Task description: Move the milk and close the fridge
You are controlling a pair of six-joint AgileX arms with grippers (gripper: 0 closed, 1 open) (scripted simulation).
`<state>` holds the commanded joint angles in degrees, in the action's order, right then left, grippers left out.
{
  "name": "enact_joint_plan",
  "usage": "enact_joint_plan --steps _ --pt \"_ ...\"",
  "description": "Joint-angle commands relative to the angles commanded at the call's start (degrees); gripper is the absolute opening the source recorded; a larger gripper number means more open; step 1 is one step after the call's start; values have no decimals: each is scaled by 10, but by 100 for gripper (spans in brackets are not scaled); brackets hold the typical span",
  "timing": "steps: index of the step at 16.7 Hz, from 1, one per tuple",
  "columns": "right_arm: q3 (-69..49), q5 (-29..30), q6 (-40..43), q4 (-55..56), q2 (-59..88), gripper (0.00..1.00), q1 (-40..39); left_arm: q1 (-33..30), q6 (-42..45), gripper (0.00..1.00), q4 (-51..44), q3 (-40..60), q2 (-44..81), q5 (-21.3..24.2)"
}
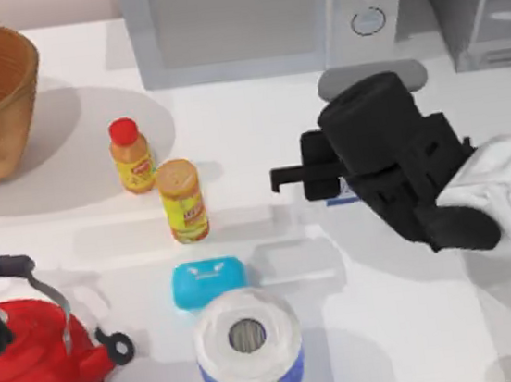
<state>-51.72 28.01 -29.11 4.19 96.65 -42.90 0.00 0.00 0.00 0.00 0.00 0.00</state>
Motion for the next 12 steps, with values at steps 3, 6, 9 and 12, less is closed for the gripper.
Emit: enact_joint_plan --steps 3,6,9,12 --pt "46 -73 79 116 -45 0 78 0 0 100 0 0 0 0" --pt "109 -143 159 264 -81 0 173 0 0 100 0 0 0 0" --pt "179 -199 223 412 -97 0 271 0 0 100 0 0 0 0" --pt "242 -237 262 526 -101 0 356 0 0 100 0 0 0 0"
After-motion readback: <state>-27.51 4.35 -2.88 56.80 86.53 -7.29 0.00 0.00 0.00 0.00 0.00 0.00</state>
